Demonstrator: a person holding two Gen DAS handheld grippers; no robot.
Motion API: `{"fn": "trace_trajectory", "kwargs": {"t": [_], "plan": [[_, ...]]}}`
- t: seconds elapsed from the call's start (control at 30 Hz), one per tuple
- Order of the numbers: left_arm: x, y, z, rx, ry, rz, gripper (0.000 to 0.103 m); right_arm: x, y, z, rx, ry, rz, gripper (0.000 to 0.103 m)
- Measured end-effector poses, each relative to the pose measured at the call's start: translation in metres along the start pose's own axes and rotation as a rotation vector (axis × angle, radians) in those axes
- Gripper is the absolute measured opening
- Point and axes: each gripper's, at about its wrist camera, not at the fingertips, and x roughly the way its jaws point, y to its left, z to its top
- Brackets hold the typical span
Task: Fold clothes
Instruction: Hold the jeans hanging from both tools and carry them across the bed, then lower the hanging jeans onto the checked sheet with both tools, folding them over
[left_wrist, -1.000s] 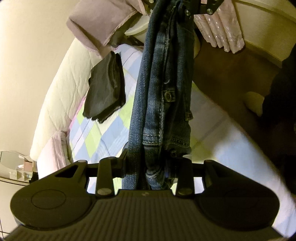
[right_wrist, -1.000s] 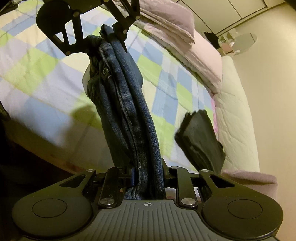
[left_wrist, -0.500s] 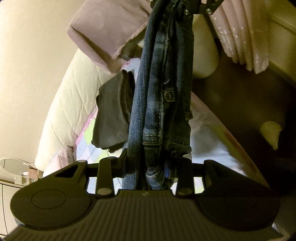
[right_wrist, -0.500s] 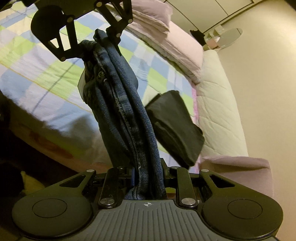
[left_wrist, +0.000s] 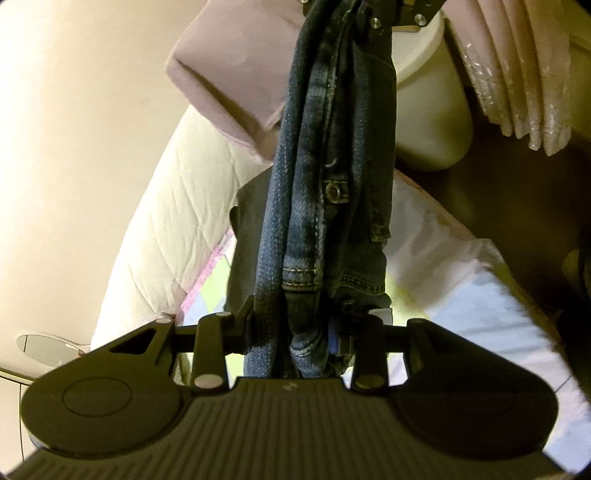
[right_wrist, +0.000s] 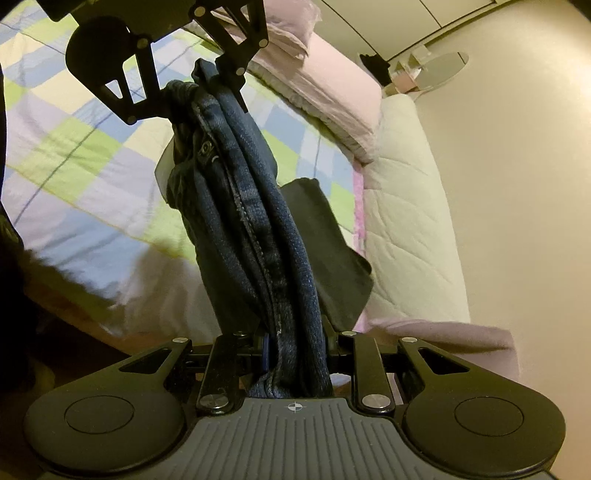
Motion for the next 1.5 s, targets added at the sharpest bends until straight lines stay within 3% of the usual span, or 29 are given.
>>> {"fn": "trace_trajectory", "kwargs": {"t": [0.3,0.47,0.67,0.9,1.07,1.27,1.3,1.43,1.5], "plan": [[0.02,0.041,-0.018,-0.035,0.013,0.06,0.033,0.033,-0.039,0.033,-0.071,-0.055,-0.014,0.022],[0.045,0.064,-0.014,-0.087,0.071,0.094,0.033,0.068,-0.073,0.041,-0.135,-0.112,-0.005,0.022],[0.1,0.102,0.013,-0.15,0.164,0.149,0.033,0.13,-0.129,0.038,-0.216,-0.205,0.014,0.022],[0.185,0.156,0.052,-0.257,0.308,0.249,0.033,0.231,-0.221,0.02,-0.335,-0.357,0.01,0.022],[0.245,0.133,0.065,-0.312,0.369,0.215,0.033,0.309,-0.239,-0.01,-0.387,-0.424,-0.003,0.022],[0.29,0.074,0.065,-0.312,0.397,0.09,0.035,0.425,-0.17,-0.076,-0.452,-0.258,0.218,0.023],[0.298,0.064,0.065,-0.312,0.402,0.069,0.034,0.438,-0.158,-0.088,-0.466,-0.234,0.254,0.028],[0.328,0.025,0.065,-0.312,0.42,-0.015,0.035,0.435,-0.162,-0.105,-0.418,-0.261,0.246,0.035],[0.327,0.032,0.062,-0.283,0.412,-0.045,0.035,0.431,-0.167,-0.104,-0.391,-0.258,0.257,0.036]]}}
